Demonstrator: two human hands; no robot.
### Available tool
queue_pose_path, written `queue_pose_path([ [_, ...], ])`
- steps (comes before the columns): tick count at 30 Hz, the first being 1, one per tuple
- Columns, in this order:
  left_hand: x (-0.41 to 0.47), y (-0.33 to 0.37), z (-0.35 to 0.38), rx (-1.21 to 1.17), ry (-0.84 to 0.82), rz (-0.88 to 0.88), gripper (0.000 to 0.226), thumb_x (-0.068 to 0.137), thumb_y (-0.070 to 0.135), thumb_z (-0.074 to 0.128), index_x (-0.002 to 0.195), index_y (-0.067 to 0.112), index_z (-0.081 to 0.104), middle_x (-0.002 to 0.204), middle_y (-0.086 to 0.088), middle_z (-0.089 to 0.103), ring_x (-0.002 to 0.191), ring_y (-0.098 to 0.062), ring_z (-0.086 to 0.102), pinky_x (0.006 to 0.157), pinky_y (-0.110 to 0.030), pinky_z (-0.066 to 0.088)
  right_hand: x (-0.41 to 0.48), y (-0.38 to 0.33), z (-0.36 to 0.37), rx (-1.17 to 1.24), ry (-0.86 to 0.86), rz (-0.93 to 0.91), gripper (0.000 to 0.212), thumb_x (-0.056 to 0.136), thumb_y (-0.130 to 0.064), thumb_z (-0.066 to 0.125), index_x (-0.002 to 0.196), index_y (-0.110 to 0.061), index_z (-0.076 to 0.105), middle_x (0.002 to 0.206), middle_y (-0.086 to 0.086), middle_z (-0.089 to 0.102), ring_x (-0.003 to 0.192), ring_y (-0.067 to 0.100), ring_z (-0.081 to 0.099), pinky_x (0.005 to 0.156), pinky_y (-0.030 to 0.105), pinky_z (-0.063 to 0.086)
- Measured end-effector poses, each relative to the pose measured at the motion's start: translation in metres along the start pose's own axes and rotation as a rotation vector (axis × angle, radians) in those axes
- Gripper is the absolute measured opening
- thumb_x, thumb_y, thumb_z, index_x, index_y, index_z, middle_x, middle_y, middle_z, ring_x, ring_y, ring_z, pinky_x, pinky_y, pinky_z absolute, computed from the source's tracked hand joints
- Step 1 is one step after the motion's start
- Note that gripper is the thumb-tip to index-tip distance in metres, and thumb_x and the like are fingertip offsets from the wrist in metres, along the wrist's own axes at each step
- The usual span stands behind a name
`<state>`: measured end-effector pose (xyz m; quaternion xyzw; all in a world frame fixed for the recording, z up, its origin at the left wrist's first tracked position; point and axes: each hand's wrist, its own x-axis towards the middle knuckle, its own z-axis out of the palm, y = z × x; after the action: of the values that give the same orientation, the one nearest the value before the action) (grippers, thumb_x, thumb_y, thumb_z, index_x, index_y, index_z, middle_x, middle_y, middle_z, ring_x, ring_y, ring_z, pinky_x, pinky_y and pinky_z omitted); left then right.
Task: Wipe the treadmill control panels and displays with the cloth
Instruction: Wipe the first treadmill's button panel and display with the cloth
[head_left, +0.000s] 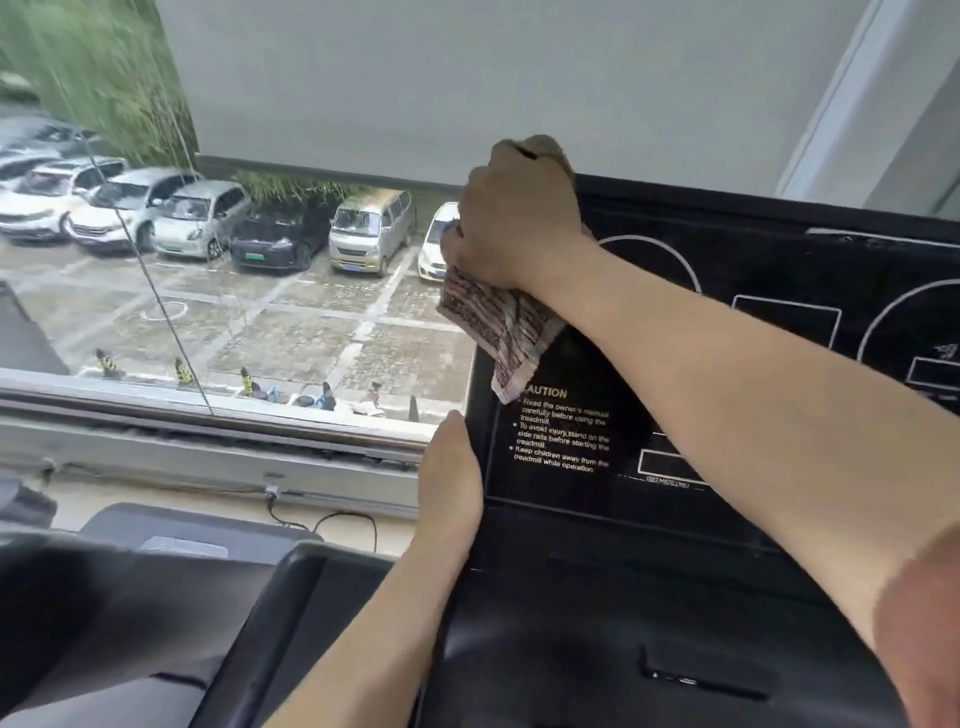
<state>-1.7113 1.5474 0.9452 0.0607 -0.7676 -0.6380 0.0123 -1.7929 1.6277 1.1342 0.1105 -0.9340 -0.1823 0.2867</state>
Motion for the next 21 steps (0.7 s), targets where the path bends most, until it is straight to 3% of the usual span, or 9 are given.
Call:
queue_pose_path([
  [3, -0.004, 0.01, 0.006, 0.046, 0.132, -0.064, 0.04, 0.102, 0.021, 0.02, 0.072, 0.009, 0.043, 0.08, -0.004, 0.053, 0.082, -0.026, 0.046, 0.073, -0.037, 0.031, 0.014, -0.009, -0.005, -0.006, -0.015, 0.119, 0.032, 0.091, -0.042, 0.043, 0.072, -0.016, 0.047, 0.076, 0.0, 0.048, 0.103, 0.027, 0.055, 0.079, 0.038, 0.033],
  [6, -0.006, 0.009, 0.008, 0.032, 0.178, -0.102, 0.044, 0.103, 0.026, 0.021, 0.078, 0.007, 0.052, 0.09, -0.006, 0.053, 0.089, -0.027, 0.046, 0.084, -0.04, 0.034, 0.009, 0.016, -0.008, 0.06, -0.002, 0.21, 0.039, 0.09, -0.048, 0.039, 0.066, -0.017, 0.044, 0.069, -0.004, 0.045, 0.087, 0.026, 0.057, 0.077, 0.038, 0.037],
  [8, -0.005, 0.009, 0.009, 0.04, 0.183, -0.086, 0.045, 0.103, 0.027, 0.02, 0.077, 0.008, 0.05, 0.09, -0.008, 0.052, 0.088, -0.027, 0.045, 0.082, -0.039, 0.033, 0.004, 0.046, -0.015, 0.185, -0.109, 0.341, 0.058, 0.085, -0.07, 0.032, 0.073, -0.018, 0.054, 0.073, -0.002, 0.052, 0.075, 0.025, 0.055, 0.069, 0.034, 0.037],
  [11, -0.008, 0.012, 0.009, 0.076, 0.17, -0.079, 0.045, 0.104, 0.025, 0.018, 0.073, 0.01, 0.047, 0.094, -0.012, 0.057, 0.087, -0.028, 0.046, 0.077, -0.035, 0.028, -0.012, 0.08, -0.02, 0.241, -0.254, 0.416, 0.088, 0.075, -0.091, 0.015, 0.093, -0.019, 0.064, 0.091, 0.002, 0.058, 0.084, 0.027, 0.052, 0.073, 0.036, 0.037],
  [14, -0.007, 0.01, 0.008, 0.158, 0.129, -0.073, 0.041, 0.104, 0.017, 0.016, 0.095, 0.003, 0.053, 0.112, -0.022, 0.06, 0.101, -0.035, 0.051, 0.075, -0.033, 0.024, -0.035, 0.101, -0.021, 0.169, -0.226, 0.484, 0.092, 0.08, -0.086, 0.01, 0.104, -0.018, 0.067, 0.103, 0.008, 0.062, 0.09, 0.028, 0.052, 0.075, 0.037, 0.037],
  [16, -0.005, 0.009, 0.007, 0.196, 0.127, -0.07, 0.043, 0.104, 0.016, 0.016, 0.104, 0.0, 0.055, 0.116, -0.023, 0.06, 0.106, -0.036, 0.052, 0.075, -0.033, 0.025, -0.033, 0.109, -0.024, 0.221, -0.341, 0.552, 0.086, 0.087, -0.078, 0.014, 0.126, -0.017, 0.059, 0.128, 0.012, 0.058, 0.111, 0.031, 0.053, 0.088, 0.041, 0.039],
  [18, -0.006, 0.01, 0.007, 0.24, 0.133, -0.07, 0.039, 0.104, 0.014, 0.016, 0.099, 0.004, 0.053, 0.117, -0.022, 0.06, 0.101, -0.035, 0.052, 0.073, -0.032, 0.023, -0.013, 0.109, -0.029, 0.361, -0.491, 0.529, 0.07, 0.095, -0.063, 0.019, 0.141, -0.017, 0.046, 0.148, 0.011, 0.042, 0.131, 0.03, 0.042, 0.104, 0.044, 0.032],
  [20, -0.007, 0.01, 0.008, 0.254, 0.14, -0.086, 0.032, 0.103, 0.013, 0.017, 0.087, 0.011, 0.044, 0.114, -0.02, 0.06, 0.087, -0.029, 0.044, 0.072, -0.033, 0.024, 0.012, 0.092, -0.032, 0.462, -0.569, 0.446, 0.058, 0.101, -0.051, 0.02, 0.143, -0.018, 0.043, 0.152, 0.009, 0.037, 0.135, 0.027, 0.038, 0.109, 0.043, 0.028],
  [21, -0.008, 0.01, 0.008, 0.263, 0.138, -0.102, 0.03, 0.102, 0.014, 0.018, 0.085, 0.012, 0.042, 0.112, -0.02, 0.06, 0.084, -0.026, 0.04, 0.072, -0.033, 0.024, 0.02, 0.08, -0.03, 0.458, -0.549, 0.42, 0.056, 0.101, -0.049, 0.02, 0.139, -0.018, 0.047, 0.146, 0.01, 0.044, 0.13, 0.027, 0.043, 0.106, 0.043, 0.03],
])
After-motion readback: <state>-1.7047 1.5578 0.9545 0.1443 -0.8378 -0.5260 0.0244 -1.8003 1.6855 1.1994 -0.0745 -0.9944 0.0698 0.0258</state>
